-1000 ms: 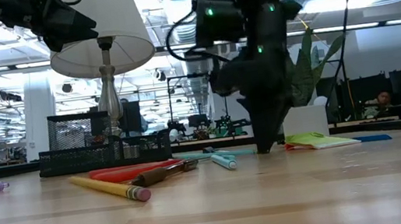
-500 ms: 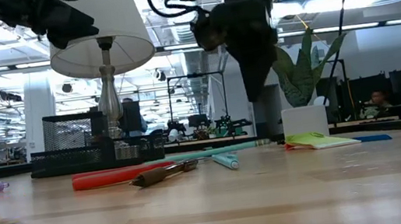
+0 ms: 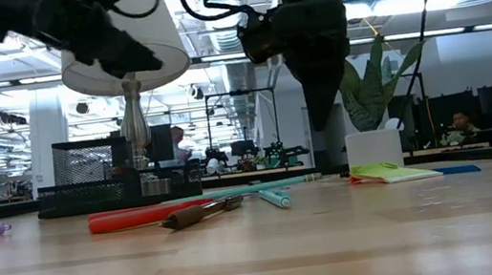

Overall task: Pick and place office supplies into organizer
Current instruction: Put the top blue pencil into the black desk organizer

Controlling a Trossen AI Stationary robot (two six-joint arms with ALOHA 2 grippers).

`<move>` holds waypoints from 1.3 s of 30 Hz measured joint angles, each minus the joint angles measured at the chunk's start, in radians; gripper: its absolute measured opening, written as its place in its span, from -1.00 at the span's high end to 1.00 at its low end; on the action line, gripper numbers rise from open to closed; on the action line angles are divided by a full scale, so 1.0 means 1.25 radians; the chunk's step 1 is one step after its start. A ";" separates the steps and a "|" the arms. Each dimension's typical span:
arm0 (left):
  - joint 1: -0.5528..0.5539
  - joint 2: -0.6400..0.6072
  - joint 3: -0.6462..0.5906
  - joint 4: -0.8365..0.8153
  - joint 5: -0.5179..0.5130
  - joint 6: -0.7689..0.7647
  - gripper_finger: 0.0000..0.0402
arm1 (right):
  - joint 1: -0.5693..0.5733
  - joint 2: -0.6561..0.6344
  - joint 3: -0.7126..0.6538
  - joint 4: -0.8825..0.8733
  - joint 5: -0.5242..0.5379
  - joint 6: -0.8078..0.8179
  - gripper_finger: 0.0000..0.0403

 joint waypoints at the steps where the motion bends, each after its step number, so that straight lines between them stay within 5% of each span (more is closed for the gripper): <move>1: -0.010 0.029 0.000 0.030 0.000 0.000 0.10 | -0.002 0.000 0.000 -0.001 0.000 -0.002 0.97; 13: -0.055 0.441 0.007 0.401 -0.032 -0.038 0.10 | -0.032 -0.001 0.063 -0.087 0.001 -0.051 0.99; 21: -0.055 0.630 0.114 0.430 -0.002 -0.030 0.10 | -0.042 -0.002 0.103 -0.134 0.005 -0.073 0.99; 39: -0.059 0.701 0.189 0.294 -0.021 -0.056 0.10 | -0.040 -0.002 0.107 -0.131 0.006 -0.091 0.99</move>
